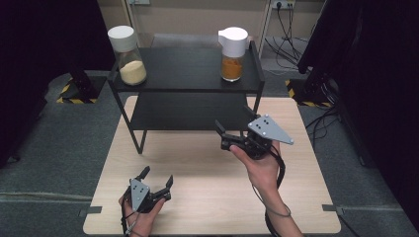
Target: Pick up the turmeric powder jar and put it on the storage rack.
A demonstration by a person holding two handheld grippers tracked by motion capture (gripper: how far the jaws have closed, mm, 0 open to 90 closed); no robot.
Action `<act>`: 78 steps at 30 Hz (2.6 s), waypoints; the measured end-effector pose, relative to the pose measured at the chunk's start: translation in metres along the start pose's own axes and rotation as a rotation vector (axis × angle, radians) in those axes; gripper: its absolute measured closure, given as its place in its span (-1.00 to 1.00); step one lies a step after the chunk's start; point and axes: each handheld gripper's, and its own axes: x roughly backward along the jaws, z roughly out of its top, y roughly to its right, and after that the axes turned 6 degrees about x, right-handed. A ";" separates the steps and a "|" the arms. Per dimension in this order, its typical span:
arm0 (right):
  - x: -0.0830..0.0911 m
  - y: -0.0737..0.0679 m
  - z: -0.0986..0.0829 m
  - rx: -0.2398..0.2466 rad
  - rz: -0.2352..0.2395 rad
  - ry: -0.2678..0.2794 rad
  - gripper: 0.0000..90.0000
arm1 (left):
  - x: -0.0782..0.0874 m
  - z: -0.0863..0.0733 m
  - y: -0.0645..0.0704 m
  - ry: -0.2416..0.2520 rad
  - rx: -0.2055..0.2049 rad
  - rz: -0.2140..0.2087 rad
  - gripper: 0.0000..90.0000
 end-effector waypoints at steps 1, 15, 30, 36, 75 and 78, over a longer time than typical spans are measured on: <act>0.000 0.000 -0.001 -0.005 0.001 -0.001 -0.86 | 0.000 0.000 0.000 0.000 0.000 0.000 -0.77; 0.005 -0.001 -0.015 -0.005 0.005 -0.022 -0.85 | 0.000 0.000 0.000 0.001 -0.001 0.000 -0.77; 0.014 -0.004 -0.030 0.000 0.013 -0.048 -0.85 | 0.000 0.000 0.001 -0.001 -0.001 0.000 -0.77; 0.018 -0.004 -0.039 0.005 0.022 -0.071 -0.85 | 0.000 0.000 0.001 0.000 -0.001 -0.001 -0.77; 0.039 -0.006 -0.109 -0.039 0.047 -0.277 -0.86 | 0.000 0.000 0.003 -0.002 -0.009 0.001 -0.77; 0.040 -0.007 -0.114 -0.051 0.042 -0.288 -0.86 | 0.000 0.000 0.003 -0.002 -0.008 0.001 -0.77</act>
